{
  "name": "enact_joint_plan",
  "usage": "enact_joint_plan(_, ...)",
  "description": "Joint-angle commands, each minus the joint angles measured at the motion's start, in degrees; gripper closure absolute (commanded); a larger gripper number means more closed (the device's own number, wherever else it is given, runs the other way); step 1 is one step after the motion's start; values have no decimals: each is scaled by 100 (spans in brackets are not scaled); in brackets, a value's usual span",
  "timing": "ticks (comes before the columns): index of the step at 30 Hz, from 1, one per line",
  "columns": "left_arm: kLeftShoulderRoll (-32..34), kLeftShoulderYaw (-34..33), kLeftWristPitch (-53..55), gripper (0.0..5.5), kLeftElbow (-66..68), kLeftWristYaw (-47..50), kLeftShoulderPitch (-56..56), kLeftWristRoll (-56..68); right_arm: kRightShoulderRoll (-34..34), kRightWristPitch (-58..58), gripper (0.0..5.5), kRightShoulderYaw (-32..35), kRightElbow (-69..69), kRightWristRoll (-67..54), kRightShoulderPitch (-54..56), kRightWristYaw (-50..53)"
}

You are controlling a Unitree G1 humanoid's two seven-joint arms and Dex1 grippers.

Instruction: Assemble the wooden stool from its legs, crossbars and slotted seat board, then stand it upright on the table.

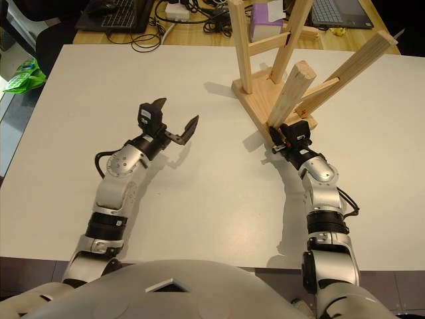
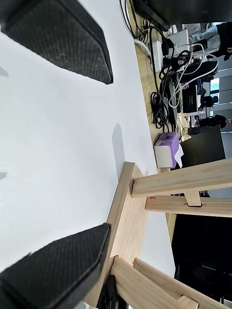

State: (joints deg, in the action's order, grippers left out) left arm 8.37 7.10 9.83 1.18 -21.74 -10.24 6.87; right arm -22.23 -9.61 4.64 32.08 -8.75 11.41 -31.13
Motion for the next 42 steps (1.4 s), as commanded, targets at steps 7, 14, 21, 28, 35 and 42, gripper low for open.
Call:
enact_joint_plan(7, 909, -1020, -38, 10, 363, -209, -626, 201, 42, -741, 448, -383, -219, -503, -954, -1686)
enact_joint_plan(14, 1069, -1299, -215, 10, 648, -86, -746, 137, -677, -13, 449, -647, -878, -1039, -1387, -3380)
enact_joint_plan(21, 1312, -1303, -408, 10, 1209, -235, -863, 44, -1355, 413, 449, -698, -1559, -1283, -1826, -4208)
enact_joint_plan(28, 1444, -1208, -508, 10, 1532, -442, -1340, -2, -1526, -72, 449, -809, -1506, -938, -1781, -4266)
enact_joint_plan(35, 1398, -1177, -672, 10, 1670, -431, -1382, -60, -1513, -563, 319, -1006, -1197, -567, -1630, -4152)
enact_joint_plan(42, 1328, -1180, -590, 10, 1315, -340, -1101, -21, -2068, -884, 199, -583, -1274, -772, -1786, -4218)
